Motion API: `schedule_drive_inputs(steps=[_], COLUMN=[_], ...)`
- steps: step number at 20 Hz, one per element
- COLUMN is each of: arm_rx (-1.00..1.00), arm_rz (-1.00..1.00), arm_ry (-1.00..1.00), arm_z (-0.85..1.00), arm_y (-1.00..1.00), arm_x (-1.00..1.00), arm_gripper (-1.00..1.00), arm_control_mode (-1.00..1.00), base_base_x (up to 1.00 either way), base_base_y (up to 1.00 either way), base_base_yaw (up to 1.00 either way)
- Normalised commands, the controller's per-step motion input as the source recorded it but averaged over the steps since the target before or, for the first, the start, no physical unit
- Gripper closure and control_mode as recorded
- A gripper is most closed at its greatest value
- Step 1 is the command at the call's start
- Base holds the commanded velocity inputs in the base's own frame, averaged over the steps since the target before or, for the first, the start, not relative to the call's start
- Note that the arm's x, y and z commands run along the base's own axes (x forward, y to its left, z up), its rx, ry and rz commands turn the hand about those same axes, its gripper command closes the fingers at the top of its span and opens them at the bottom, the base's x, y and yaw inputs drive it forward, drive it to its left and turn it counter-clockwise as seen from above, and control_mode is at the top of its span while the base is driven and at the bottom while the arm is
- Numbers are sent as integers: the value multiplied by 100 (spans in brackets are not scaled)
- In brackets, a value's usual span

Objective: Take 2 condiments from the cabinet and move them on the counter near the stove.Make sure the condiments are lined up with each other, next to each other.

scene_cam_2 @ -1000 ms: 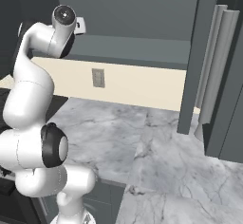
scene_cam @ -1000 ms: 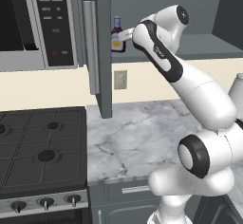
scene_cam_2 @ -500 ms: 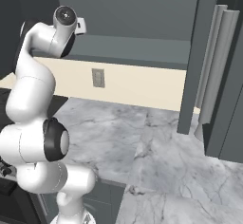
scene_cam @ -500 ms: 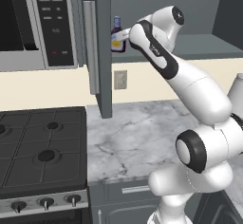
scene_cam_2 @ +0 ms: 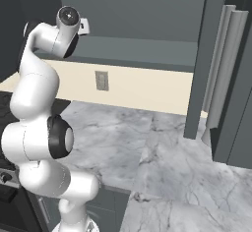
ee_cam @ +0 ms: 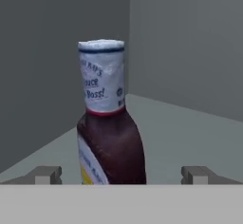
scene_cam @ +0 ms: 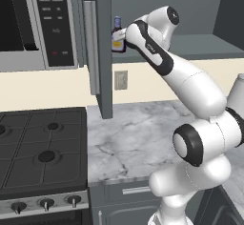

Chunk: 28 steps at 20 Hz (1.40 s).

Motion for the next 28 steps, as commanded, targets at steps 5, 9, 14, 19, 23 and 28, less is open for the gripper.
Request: schedule_drive_inputs(steps=[5, 9, 14, 19, 23, 28], arm_rx=[0, 0, 0, 0, 0, 0], arm_rz=[0, 0, 0, 1, 0, 0], arm_ry=[1, 1, 1, 0, 0, 0], arm_z=[-4, -5, -2, 0, 0, 0], arm_y=[3, 1, 4, 0, 0, 0], arm_x=[25, 20, 15, 0, 0, 0], arm_gripper=[-100, -100, -100, 100, 100, 100], arm_control_mode=[-100, -100, -100, -100, -100, -100], base_base_x=[0, 0, 0, 0, 0, 0], base_base_y=[0, 0, 0, 0, 0, 0], base_base_yaw=[0, 0, 0, 0, 0, 0])
